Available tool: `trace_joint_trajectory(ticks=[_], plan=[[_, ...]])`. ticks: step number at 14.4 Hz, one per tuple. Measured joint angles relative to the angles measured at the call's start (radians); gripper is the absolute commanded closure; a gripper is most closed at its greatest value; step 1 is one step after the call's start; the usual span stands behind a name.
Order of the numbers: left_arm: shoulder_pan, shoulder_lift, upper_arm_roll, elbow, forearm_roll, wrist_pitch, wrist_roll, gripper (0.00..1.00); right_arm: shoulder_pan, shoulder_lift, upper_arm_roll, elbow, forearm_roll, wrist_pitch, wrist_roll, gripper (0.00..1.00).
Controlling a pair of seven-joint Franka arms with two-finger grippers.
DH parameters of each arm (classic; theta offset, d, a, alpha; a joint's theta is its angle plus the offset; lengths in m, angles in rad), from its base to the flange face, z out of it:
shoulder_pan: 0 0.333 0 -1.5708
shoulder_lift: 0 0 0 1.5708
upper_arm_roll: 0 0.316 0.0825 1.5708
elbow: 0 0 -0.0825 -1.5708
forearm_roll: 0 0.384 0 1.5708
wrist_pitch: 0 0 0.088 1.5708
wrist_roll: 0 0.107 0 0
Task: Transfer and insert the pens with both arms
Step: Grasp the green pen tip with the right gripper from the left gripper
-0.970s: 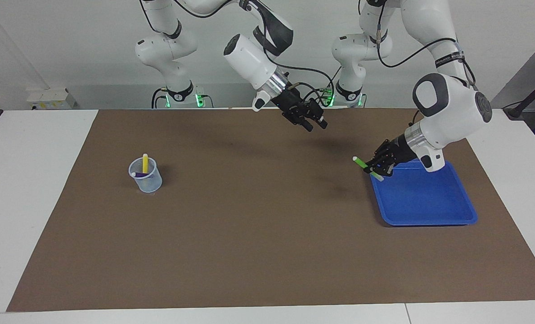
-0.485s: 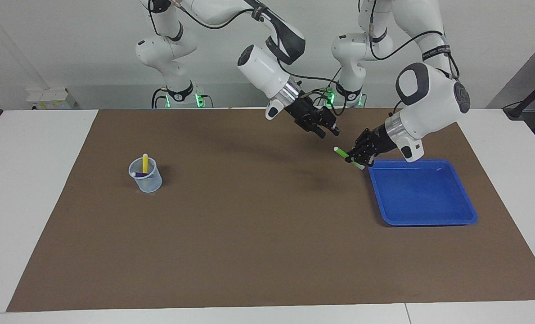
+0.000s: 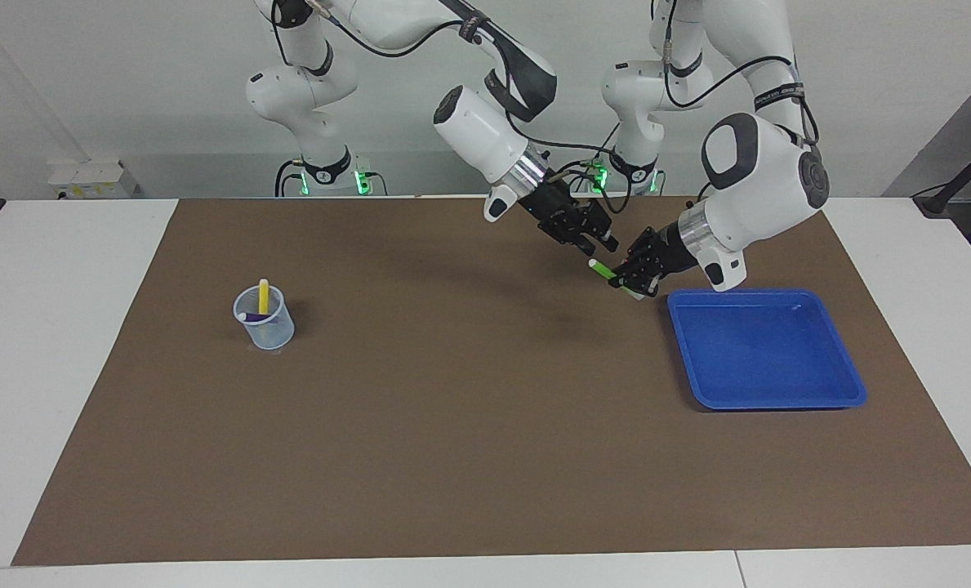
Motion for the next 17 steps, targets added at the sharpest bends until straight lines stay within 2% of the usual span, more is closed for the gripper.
trace_joint_trajectory(ticks=[6, 12, 14, 16, 17], plan=[[0.000, -0.008, 0.000, 0.000, 0.000, -0.023, 0.000, 1.00, -0.005, 0.018, -0.001, 0.005, 0.000, 0.000, -0.040, 0.59], [0.000, -0.011, 0.000, 0.000, 0.000, -0.033, 0.000, 1.00, -0.005, 0.018, -0.001, 0.006, 0.000, 0.000, -0.040, 0.64], [0.000, -0.011, 0.000, 0.000, 0.000, -0.034, 0.000, 1.00, -0.005, 0.019, -0.001, 0.006, 0.000, 0.000, -0.041, 0.79], [0.000, -0.013, 0.007, 0.001, 0.000, -0.034, 0.000, 1.00, -0.005, 0.021, -0.001, 0.000, 0.000, 0.000, -0.041, 1.00], [0.000, -0.014, 0.008, 0.000, 0.000, -0.034, 0.000, 1.00, -0.005, 0.022, -0.001, 0.001, 0.000, 0.000, -0.041, 1.00]])
